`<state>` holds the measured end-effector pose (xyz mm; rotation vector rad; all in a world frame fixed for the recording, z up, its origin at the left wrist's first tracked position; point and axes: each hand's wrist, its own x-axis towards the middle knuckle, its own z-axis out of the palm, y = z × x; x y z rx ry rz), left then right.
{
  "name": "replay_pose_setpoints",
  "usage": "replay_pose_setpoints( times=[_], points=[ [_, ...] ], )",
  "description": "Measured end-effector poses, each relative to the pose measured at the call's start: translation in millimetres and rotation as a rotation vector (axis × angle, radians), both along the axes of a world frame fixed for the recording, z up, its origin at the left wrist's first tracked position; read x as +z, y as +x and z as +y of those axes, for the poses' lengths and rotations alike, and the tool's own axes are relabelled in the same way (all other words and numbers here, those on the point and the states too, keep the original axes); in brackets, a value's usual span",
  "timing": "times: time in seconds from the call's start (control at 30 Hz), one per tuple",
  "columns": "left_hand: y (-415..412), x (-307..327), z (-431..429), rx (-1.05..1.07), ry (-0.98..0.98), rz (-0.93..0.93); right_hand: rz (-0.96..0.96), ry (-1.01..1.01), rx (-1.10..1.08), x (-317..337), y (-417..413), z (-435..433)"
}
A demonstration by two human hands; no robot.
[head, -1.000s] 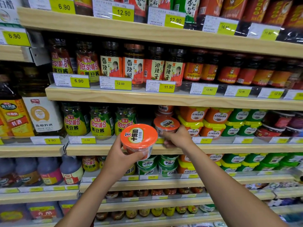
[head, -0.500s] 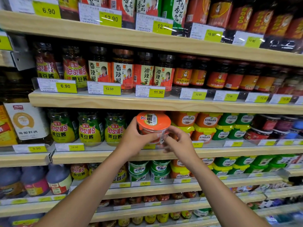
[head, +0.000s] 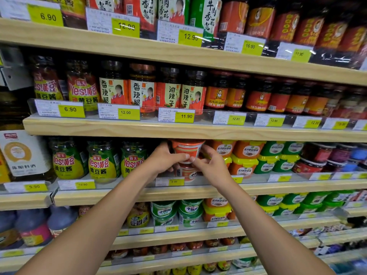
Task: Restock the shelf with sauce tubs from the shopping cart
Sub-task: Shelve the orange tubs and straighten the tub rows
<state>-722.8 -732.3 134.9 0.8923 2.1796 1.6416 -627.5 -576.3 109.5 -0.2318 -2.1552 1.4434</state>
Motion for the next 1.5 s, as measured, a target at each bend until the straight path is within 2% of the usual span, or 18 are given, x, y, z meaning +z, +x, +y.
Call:
replay_pose_setpoints(
  times=[0.23,0.4,0.57,0.7,0.8,0.87,1.0,1.1,1.27,1.4,1.5],
  points=[
    [-13,-9,8,-0.073,0.046,-0.041,-0.001,0.041,-0.103,-2,-10,5],
    [-19,-19,12,-0.055,0.015,0.025,-0.005,0.009,-0.121,-4,-12,7],
    [-19,-33,7,0.0,0.053,0.032,0.011,0.002,-0.278,-16,-10,5],
    [-14,-41,6,0.075,0.129,0.005,0.023,0.044,-0.228,-23,-7,-3],
    [-13,-43,8,0.149,0.131,0.057,-0.003,0.083,-0.136,-25,-6,-1],
    [-10,-44,11,0.204,0.101,0.121,-0.052,0.108,-0.104,-22,-6,-2],
    [-5,-47,13,0.242,-0.006,0.259,-0.07,0.029,-0.164,-16,-12,0],
    [-4,-45,10,0.248,-0.188,0.334,-0.075,0.019,-0.245,-10,-19,3],
    [-2,-33,20,0.227,-0.499,0.359,-0.176,0.184,-0.409,5,-20,-13],
    [-5,-35,24,0.248,-0.538,0.401,-0.177,0.237,-0.45,4,-24,-15],
    [-19,-31,16,0.144,-0.517,0.399,-0.153,0.207,-0.371,3,-24,-6]
  ],
)
